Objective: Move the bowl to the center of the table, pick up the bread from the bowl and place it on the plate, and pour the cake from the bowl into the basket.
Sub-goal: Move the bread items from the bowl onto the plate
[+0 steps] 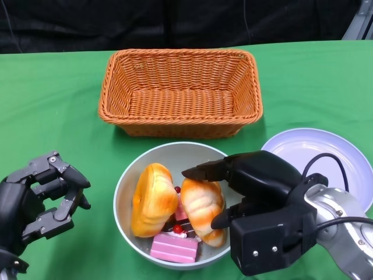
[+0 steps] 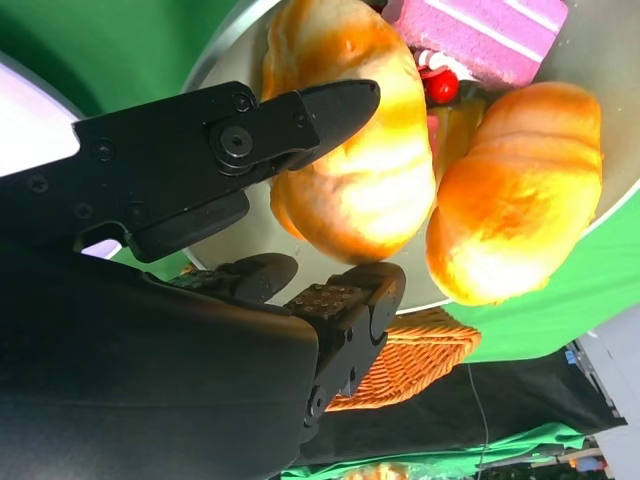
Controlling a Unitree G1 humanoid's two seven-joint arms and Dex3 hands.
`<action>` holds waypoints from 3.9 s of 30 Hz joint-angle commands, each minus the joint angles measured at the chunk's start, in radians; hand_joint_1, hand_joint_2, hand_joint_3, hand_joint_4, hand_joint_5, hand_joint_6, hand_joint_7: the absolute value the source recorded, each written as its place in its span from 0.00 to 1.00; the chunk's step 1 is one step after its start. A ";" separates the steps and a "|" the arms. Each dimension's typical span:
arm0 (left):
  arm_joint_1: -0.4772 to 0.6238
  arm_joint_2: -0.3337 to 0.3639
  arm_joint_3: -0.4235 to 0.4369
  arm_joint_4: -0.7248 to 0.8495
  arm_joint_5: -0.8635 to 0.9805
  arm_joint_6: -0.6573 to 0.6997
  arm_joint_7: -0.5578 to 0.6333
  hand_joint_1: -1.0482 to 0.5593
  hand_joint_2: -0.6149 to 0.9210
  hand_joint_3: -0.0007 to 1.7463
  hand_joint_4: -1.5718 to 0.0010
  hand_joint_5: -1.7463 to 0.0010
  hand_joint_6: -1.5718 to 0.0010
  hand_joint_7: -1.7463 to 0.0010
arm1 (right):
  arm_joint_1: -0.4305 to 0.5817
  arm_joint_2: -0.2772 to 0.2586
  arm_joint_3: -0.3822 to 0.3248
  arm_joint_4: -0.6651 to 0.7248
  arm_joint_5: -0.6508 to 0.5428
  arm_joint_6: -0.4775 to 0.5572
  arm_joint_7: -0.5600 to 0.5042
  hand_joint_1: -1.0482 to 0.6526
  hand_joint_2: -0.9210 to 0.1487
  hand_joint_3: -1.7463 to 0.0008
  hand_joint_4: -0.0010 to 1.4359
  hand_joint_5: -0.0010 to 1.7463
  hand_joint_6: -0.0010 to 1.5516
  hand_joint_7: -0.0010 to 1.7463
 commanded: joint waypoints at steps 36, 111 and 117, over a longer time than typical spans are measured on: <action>-0.001 0.014 0.004 0.035 0.027 -0.058 0.004 0.67 0.82 0.59 0.54 0.04 0.53 0.19 | -0.128 0.076 0.241 0.202 -0.142 0.174 0.091 0.19 0.02 0.99 0.21 0.03 0.30 0.02; -0.039 0.041 0.009 0.112 0.017 -0.085 -0.010 0.67 0.84 0.53 0.53 0.05 0.52 0.21 | 0.214 -0.081 -0.490 0.047 0.282 0.079 -0.344 0.65 0.00 0.92 0.53 0.83 0.63 0.41; -0.040 0.038 0.011 0.117 0.010 -0.086 -0.010 0.67 0.84 0.53 0.52 0.06 0.51 0.22 | 0.138 -0.096 -0.428 0.198 0.228 0.042 -0.378 0.66 0.00 0.92 0.53 0.82 0.66 0.36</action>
